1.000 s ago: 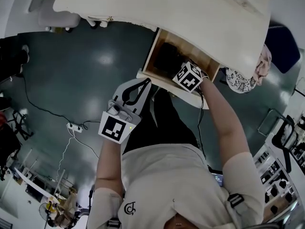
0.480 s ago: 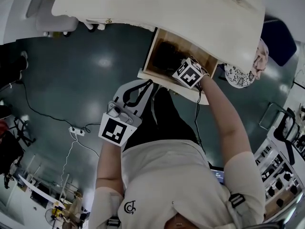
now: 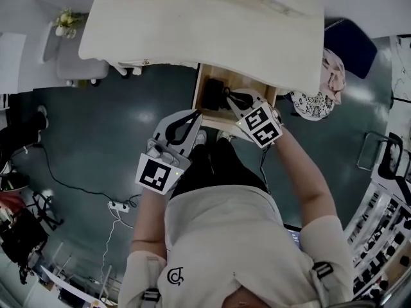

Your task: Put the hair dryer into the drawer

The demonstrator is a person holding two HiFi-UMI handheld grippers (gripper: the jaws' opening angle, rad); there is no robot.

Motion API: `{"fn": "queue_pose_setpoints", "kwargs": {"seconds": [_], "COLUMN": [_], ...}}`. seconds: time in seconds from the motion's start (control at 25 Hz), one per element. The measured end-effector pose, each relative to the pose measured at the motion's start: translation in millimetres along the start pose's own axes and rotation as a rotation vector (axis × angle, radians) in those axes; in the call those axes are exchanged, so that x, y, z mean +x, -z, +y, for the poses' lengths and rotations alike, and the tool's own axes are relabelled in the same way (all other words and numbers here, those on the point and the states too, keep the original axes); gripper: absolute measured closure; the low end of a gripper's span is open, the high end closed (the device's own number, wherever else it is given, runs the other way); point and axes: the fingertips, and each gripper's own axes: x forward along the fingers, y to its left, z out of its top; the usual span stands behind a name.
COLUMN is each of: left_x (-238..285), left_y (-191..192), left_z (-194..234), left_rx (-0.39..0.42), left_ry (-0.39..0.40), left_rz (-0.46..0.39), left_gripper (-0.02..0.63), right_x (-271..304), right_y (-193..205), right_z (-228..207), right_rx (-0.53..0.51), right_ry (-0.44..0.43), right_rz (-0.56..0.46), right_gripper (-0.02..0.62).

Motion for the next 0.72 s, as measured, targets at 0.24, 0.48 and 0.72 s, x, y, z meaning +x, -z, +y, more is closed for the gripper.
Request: {"fn": "queue_pose_setpoints", "kwargs": {"seconds": [0.24,0.48,0.72], "left_x": [11,24,36], "left_y": [-25,-64,-102], "left_z": [4,-9,-26], "left_rx": [0.052,0.102,0.171], "left_ry": [0.008,0.048,0.108], "left_rz": [0.024,-0.010,-0.047], "left_gripper": [0.592,0.592,0.592], "right_x": [-71,-152,-218], "right_y": [-61,-105,-134], "right_z": [-3,-21,-34], "right_rx": [0.026,0.119,0.169], "right_ry": [0.068,0.194,0.303], "right_rz": [-0.281,-0.529,-0.699], "right_gripper": [0.588,0.588,0.588]}}
